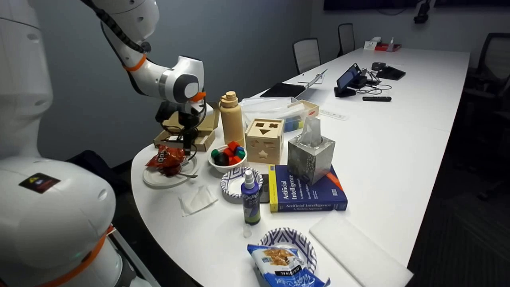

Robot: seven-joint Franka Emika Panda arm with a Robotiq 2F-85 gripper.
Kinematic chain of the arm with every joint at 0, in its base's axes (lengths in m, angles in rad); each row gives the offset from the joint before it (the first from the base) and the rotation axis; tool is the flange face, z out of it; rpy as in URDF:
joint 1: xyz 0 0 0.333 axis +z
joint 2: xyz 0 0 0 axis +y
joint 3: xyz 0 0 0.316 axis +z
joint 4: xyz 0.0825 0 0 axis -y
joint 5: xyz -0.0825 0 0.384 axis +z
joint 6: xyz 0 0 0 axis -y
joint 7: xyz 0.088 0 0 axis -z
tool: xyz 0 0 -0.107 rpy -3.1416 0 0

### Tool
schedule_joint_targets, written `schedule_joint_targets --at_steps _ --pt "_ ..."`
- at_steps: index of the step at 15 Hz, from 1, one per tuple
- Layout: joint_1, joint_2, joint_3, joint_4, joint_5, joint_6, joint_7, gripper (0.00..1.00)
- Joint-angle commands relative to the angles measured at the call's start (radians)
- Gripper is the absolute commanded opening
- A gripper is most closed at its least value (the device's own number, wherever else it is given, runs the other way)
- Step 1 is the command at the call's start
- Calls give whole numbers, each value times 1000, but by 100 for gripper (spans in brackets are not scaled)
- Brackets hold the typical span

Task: Put the charger inside the box

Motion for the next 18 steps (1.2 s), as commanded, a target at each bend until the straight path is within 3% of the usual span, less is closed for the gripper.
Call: schedule_joint_targets --at_steps 1,6,18 --pt "-47 -129 70 -176 146 63 -83 100" --pt "-60 -91 107 -186 259 114 -207 100" --pt "-91 90 110 -59 308 117 -444 100"
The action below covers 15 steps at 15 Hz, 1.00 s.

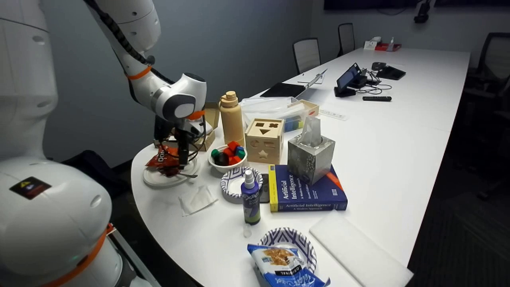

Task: Put the charger inside the box

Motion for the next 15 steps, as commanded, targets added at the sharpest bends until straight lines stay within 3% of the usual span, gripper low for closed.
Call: schedule_joint_targets --at_steps 1,3,5,8,13,15 --pt "-14 72 17 71 29 -13 -74 100" --pt "-10 101 12 99 18 -22 -88 100" --pt "-6 123 9 118 15 -26 -92 74" --pt "-1 140 3 127 11 -24 -89 48" --pt "5 140 -1 122 12 -13 -78 10" --pt "10 124 -8 118 -1 -16 -69 0"
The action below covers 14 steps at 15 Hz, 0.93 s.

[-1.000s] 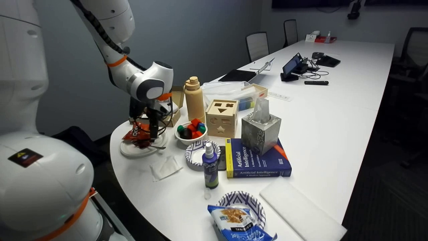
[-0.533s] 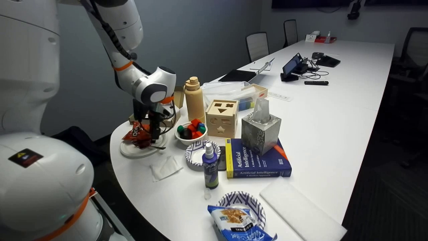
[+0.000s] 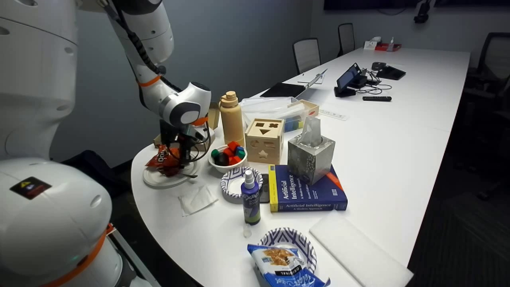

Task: Put the charger inside the box

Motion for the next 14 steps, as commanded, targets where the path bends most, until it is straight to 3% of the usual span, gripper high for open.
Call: schedule_joint_targets --at_steps 1,8,14 --pt "12 -24 -16 5 -9 -18 7 0" --pt "39 -110 -29 26 -50 -70 61 1" --pt "63 -111 1 158 -23 -129 154 1"
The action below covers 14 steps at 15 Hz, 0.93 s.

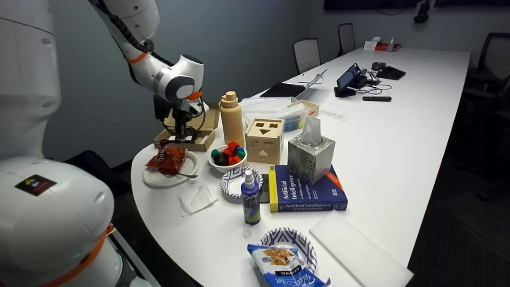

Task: Put the charger inside the box

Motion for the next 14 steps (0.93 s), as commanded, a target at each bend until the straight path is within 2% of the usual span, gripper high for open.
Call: schedule_joint_targets --at_steps 1,8,14 --pt "31 21 -2 94 -12 -37 91 1" --pt "82 231 -43 331 -72 -48 228 1" --pt "98 376 -80 510 -93 -89 326 1"
